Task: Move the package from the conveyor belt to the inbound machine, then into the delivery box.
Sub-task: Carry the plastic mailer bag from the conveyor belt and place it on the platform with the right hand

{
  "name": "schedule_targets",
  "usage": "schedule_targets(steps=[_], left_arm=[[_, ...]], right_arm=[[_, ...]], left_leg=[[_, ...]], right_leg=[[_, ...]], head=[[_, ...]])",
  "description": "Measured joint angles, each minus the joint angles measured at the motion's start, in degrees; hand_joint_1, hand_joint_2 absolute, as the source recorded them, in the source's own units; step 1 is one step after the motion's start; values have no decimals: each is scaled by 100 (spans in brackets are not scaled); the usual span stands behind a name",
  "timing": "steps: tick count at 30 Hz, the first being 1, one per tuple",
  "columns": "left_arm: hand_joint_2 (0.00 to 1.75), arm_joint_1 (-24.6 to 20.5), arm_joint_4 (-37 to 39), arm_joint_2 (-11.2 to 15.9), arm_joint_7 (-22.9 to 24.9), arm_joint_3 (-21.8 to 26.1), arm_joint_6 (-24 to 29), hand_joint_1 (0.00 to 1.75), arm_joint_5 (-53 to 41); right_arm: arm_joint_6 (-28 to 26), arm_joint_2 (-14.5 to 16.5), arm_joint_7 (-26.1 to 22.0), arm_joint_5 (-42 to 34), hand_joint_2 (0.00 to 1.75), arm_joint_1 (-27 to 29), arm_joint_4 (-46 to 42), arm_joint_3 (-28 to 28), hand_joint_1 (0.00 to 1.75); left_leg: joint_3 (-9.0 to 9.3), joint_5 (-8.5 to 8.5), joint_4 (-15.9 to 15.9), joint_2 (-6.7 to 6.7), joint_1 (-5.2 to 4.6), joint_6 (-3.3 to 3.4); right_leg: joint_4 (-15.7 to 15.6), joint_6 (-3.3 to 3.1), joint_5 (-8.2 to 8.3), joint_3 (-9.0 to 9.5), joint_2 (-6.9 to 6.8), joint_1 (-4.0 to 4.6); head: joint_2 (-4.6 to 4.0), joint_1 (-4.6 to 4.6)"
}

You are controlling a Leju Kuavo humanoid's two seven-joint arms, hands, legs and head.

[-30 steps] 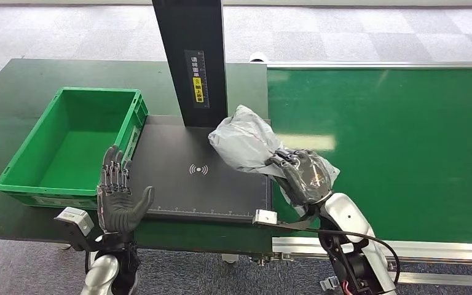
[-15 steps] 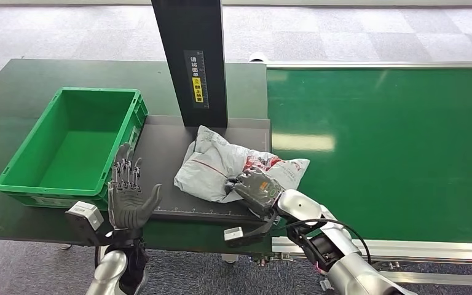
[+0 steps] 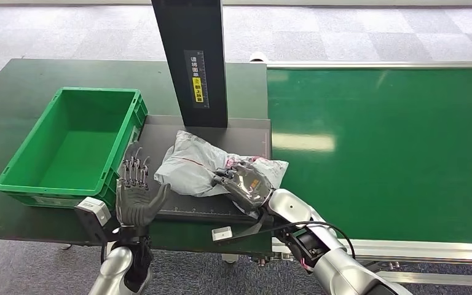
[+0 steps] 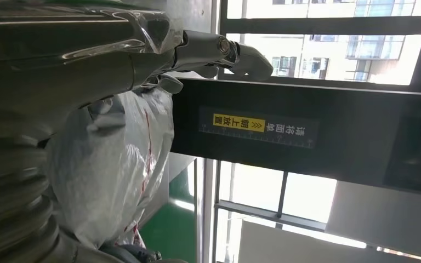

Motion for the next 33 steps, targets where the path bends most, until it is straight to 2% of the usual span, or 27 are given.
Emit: schedule_targets(steps=[2, 3, 4, 7, 13, 17, 18, 21, 22, 26, 30, 33], left_arm=[[175, -60, 48, -1, 1, -47, -16, 0, 1], [175, -77, 66, -2, 1, -67, -19, 0, 1], [175, -87, 82, -3, 4, -85, -26, 0, 1], [175, -99, 121, -9, 21, -113, -70, 0, -2], [175, -120, 156, -17, 73, -116, -180, 0, -100], [175, -129, 165, -17, 85, -117, -197, 0, -117], [175, -143, 179, -17, 97, -120, -202, 0, -129], [175, -249, 282, -17, 143, -131, -215, 0, -162], [175, -274, 309, -17, 147, -133, -214, 0, -161], [175, -293, 342, -17, 150, -134, -208, 0, -158], [175, -270, 339, -10, 172, -128, -129, 0, -125], [175, -178, 302, 26, 314, -114, -103, 0, -289]], right_arm=[[95, 92, 126, 66, 175, -82, 94, 12, 39], [169, 130, 186, 79, 175, -121, 151, 16, 7], [277, 163, 234, 64, 175, -157, 214, 19, 0], [720, 246, 181, -165, 175, -219, 386, -7, 0], [2131, 332, -788, -1711, 175, -79, 444, -491, 0], [2342, 332, -849, -1909, 175, -28, 420, -568, 0], [2699, 327, -858, -2252, 175, 45, 332, -635, 0], [4948, 215, -908, -4612, 175, 618, -490, -1273, 0], [5358, 172, -916, -5071, 175, 762, -720, -1455, 0], [5568, 103, -916, -5294, 175, 941, -1010, -1673, 0], [6340, 10, -918, -6425, 175, 1222, -1405, -2048, 0], [6382, -138, -886, -7016, 175, 1587, -1908, -2466, 0]], left_leg=[[1, 0, 0, 0, 0, 0], [1, 1, 0, 0, 0, 0], [1, 1, 0, 1, 0, 0], [1, 0, 0, 0, 0, 0], [0, 0, 1, -1, -1, 0], [0, -1, 1, -1, -1, 0], [1, -1, 1, -1, -1, 0], [1, -1, 1, 2, 0, 0], [0, -1, 1, 3, 0, 0], [1, -1, 1, 1, -1, 0], [0, -1, 1, -2, -1, 0], [-2, -3, 1, -3, -1, 0]], right_leg=[[1, 0, 0, 0, 0, 0], [1, 0, 0, 0, 0, 0], [1, 0, 0, 0, 0, 0], [1, 0, 0, 0, 0, 0], [-1, 0, 0, -1, 0, 0], [-1, 0, 0, -1, 0, 0], [-1, 0, 0, -1, 0, 0], [-1, 0, 0, -2, 1, 0], [-1, 0, 0, -2, 1, 0], [-1, 0, 0, -2, 1, 0], [-1, 0, 0, -2, 0, 0], [-2, 1, -1, -2, 0, -2]], head=[[0, -1], [0, -1], [0, 0], [0, 1], [0, 1], [0, 1], [0, 0], [1, -1], [1, 0], [0, 1], [1, 1], [0, 0]])
